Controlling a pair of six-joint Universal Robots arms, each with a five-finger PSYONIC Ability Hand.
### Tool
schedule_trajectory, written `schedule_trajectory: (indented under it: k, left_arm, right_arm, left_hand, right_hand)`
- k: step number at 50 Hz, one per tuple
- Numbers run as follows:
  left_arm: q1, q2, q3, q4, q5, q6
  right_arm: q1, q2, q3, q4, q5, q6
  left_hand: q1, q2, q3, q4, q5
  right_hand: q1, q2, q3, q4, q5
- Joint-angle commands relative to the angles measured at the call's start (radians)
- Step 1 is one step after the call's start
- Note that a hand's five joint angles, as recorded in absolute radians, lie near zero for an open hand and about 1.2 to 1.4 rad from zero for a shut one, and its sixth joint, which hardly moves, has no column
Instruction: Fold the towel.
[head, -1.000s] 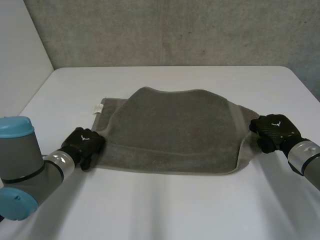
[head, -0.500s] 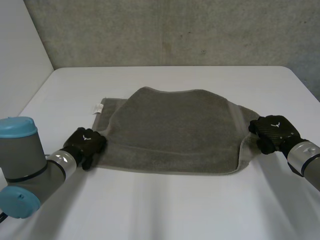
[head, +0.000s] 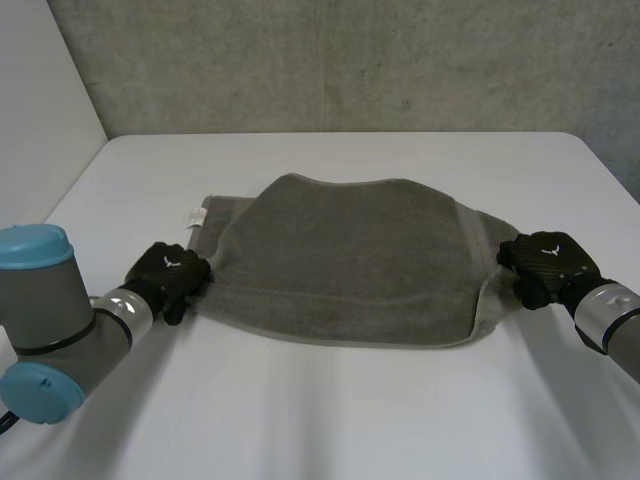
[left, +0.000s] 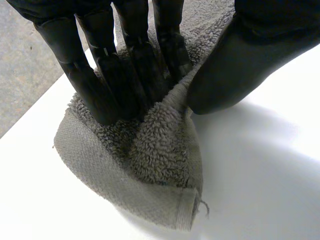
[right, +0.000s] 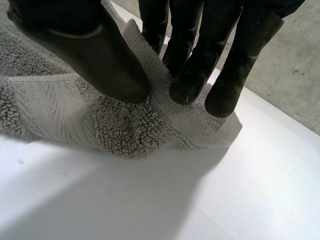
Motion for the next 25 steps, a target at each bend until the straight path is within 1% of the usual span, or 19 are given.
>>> schedule_trajectory:
  k: [1,6,8,9,11,12,13,14,15,16,17,19,20,21,22,23,24,25]
  left_arm:
    - [0.000,0.001,-0.001,0.008,-0.001,-0.002]
    - [0.000,0.044,-0.014,0.003,-0.002,-0.002]
    - [0.000,0.131,-0.027,-0.006,-0.004,-0.017]
    - [0.000,0.132,-0.027,-0.006,-0.004,-0.017]
    - [0.000,0.248,-0.034,-0.021,-0.004,-0.085]
    - [0.000,0.248,-0.034,-0.021,-0.004,-0.086]
    - [0.000,0.309,-0.028,-0.033,-0.004,-0.138]
    - [0.000,0.310,-0.028,-0.033,-0.004,-0.138]
    - [0.000,0.370,-0.019,-0.049,-0.004,-0.194]
    - [0.002,0.432,-0.010,-0.067,-0.001,-0.249]
    - [0.002,0.432,-0.010,-0.067,-0.001,-0.250]
    - [0.011,0.545,0.021,-0.124,0.002,-0.334]
    - [0.011,0.546,0.021,-0.124,0.002,-0.334]
    - [0.015,0.591,0.039,-0.162,0.007,-0.359]
    - [0.015,0.592,0.039,-0.162,0.007,-0.359]
    - [0.018,0.631,0.054,-0.202,0.010,-0.371]
    - [0.023,0.661,0.073,-0.237,0.012,-0.374]
    - [0.023,0.661,0.073,-0.237,0.012,-0.374]
  right_arm:
    - [0.000,-0.002,0.003,0.000,0.000,0.002]
    - [0.002,-0.032,0.003,0.014,0.002,0.002]
    - [0.000,-0.137,-0.007,0.070,0.000,0.011]
    - [0.000,-0.138,-0.007,0.071,0.000,0.011]
    - [-0.002,-0.277,-0.033,0.139,-0.003,0.021]
    - [-0.002,-0.278,-0.033,0.140,-0.003,0.021]
    - [-0.003,-0.337,-0.061,0.166,0.001,0.035]
    - [-0.006,-0.392,-0.093,0.190,0.005,0.060]
    - [-0.006,-0.393,-0.093,0.190,0.005,0.060]
    - [-0.015,-0.449,-0.127,0.209,0.009,0.098]
    - [-0.015,-0.449,-0.127,0.209,0.009,0.098]
    - [-0.018,-0.558,-0.214,0.271,0.015,0.182]
    - [-0.018,-0.558,-0.214,0.272,0.015,0.183]
    - [-0.023,-0.593,-0.268,0.328,0.003,0.208]
    - [-0.040,-0.613,-0.329,0.398,-0.005,0.215]
    - [-0.040,-0.614,-0.329,0.399,-0.005,0.215]
    - [-0.070,-0.618,-0.383,0.472,-0.009,0.207]
    - [-0.071,-0.618,-0.383,0.473,-0.009,0.207]
  left_hand:
    - [0.062,0.009,-0.007,0.007,-0.144]
    - [0.062,0.009,-0.007,0.007,-0.144]
    - [0.062,0.009,-0.007,0.007,-0.144]
    - [0.062,0.009,-0.007,0.007,-0.144]
    - [0.062,0.009,-0.007,0.007,-0.144]
    - [0.062,0.009,-0.007,0.007,-0.144]
    - [0.062,0.009,-0.007,0.007,-0.144]
    - [0.062,0.009,-0.007,0.007,-0.144]
    - [0.062,0.009,-0.007,0.007,-0.144]
    - [0.062,0.009,-0.007,0.007,-0.144]
    - [0.062,0.009,-0.007,0.007,-0.144]
    - [0.062,0.009,-0.007,0.007,-0.144]
    - [0.062,0.009,-0.007,0.007,-0.144]
    - [0.062,0.009,-0.007,0.007,-0.144]
    - [0.062,0.009,-0.007,0.007,-0.144]
    - [0.062,0.009,-0.007,0.007,-0.144]
    - [0.062,0.009,-0.007,0.007,-0.144]
    - [0.062,0.009,-0.007,0.007,-0.144]
  right_hand:
    - [0.079,0.105,0.063,0.064,0.064]
    - [0.079,0.105,0.063,0.064,0.064]
    - [0.079,0.105,0.063,0.064,0.064]
    - [0.079,0.105,0.063,0.064,0.064]
    - [0.079,0.105,0.063,0.064,0.064]
    - [0.079,0.105,0.063,0.064,0.064]
    - [0.079,0.105,0.063,0.064,0.064]
    - [0.079,0.105,0.063,0.064,0.064]
    - [0.079,0.105,0.063,0.064,0.064]
    - [0.079,0.105,0.063,0.064,0.064]
    - [0.079,0.105,0.063,0.064,0.064]
    - [0.079,0.105,0.063,0.064,0.064]
    - [0.079,0.105,0.063,0.064,0.064]
    - [0.079,0.105,0.063,0.064,0.064]
    - [0.079,0.105,0.063,0.064,0.064]
    - [0.079,0.105,0.063,0.064,0.064]
    - [0.079,0.105,0.063,0.064,0.064]
    - [0.079,0.105,0.063,0.064,0.064]
